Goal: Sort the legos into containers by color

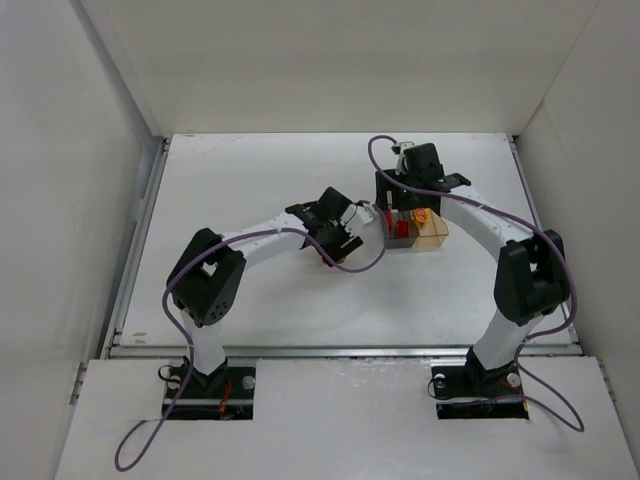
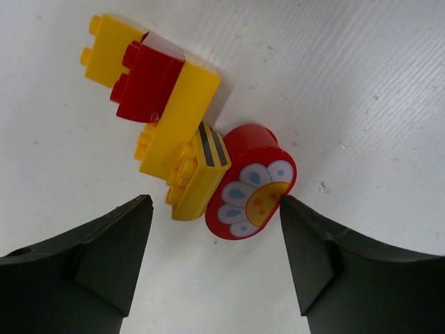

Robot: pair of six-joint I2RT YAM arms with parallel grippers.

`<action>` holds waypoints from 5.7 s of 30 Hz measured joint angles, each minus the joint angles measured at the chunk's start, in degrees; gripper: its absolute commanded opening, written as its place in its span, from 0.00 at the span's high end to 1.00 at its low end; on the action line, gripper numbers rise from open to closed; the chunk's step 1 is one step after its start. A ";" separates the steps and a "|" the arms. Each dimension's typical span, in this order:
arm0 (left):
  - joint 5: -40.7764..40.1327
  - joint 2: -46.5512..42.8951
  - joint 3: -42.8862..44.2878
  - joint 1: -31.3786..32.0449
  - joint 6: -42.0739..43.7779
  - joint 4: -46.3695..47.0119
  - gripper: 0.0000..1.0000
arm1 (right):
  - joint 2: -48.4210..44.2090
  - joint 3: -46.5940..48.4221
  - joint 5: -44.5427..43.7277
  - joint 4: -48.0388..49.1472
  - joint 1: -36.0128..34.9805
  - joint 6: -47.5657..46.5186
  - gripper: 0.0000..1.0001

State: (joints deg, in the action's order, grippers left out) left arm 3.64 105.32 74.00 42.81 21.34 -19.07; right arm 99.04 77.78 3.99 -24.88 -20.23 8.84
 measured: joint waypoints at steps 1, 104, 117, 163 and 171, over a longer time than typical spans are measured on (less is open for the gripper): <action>0.33 0.04 0.00 -0.17 -0.31 -0.24 0.18 | -0.02 0.00 0.13 0.00 0.00 0.00 0.16; 10.73 -30.12 -15.91 -1.51 19.10 26.97 1.00 | -11.96 5.75 41.42 4.72 2.36 4.48 0.87; 11.78 -30.21 -16.37 -1.51 18.25 26.99 1.00 | -11.96 5.75 38.73 4.79 2.67 8.63 1.00; 12.09 -18.38 -27.56 -4.70 18.67 13.27 0.40 | -14.29 2.99 23.37 5.62 5.66 11.43 1.00; 8.46 -18.29 -26.80 -3.19 18.99 14.10 0.37 | -14.32 2.99 23.37 5.62 5.66 11.28 1.00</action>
State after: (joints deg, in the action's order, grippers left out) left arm 12.10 87.02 47.20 39.62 40.34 -4.97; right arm 84.73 80.77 27.35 -19.27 -14.57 20.12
